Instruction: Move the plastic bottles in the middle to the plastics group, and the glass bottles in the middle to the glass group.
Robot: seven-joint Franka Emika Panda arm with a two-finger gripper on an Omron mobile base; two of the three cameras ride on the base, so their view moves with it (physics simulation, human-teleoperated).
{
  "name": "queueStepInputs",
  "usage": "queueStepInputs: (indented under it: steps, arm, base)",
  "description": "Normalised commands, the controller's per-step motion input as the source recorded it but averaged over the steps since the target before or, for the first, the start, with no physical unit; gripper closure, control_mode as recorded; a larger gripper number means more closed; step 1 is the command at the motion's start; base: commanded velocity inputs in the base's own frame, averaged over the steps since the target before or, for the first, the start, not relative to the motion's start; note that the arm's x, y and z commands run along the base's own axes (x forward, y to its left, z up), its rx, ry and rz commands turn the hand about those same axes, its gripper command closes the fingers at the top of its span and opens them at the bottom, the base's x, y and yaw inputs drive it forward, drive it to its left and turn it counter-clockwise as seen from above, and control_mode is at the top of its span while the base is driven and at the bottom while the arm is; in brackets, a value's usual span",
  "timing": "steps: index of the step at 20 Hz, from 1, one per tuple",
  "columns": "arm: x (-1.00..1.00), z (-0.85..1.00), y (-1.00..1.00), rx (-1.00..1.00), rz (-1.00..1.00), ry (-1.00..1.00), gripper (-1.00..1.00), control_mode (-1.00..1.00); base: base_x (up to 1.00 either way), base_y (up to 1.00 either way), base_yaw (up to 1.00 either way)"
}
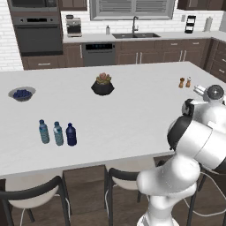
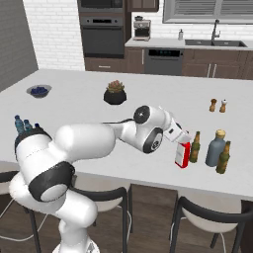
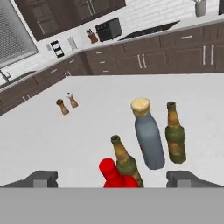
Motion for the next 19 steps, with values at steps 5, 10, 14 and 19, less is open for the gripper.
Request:
queueStepInputs:
  steps: [5, 10, 14, 19]
  arm:
    - [-0.75, 0.65, 0.87, -0.11, 0.11, -0.06, -1.00, -1.00]
    - [-0.69, 0.07, 0.99, -0.10, 0.21, 0.09, -1.00, -1.00]
    - [-0.58, 0.11, 1.00, -0.02, 0.23, 0.20, -1.00, -1.00]
    - [-0.47, 0.35, 0.99, 0.00, 0.24, 0.24, -1.00, -1.00]
  base:
    - [0.00, 0.00, 0.00]
    - [0.00, 0.00, 0.00]
    - [0.00, 0.00, 0.00]
    - [0.00, 0.00, 0.00]
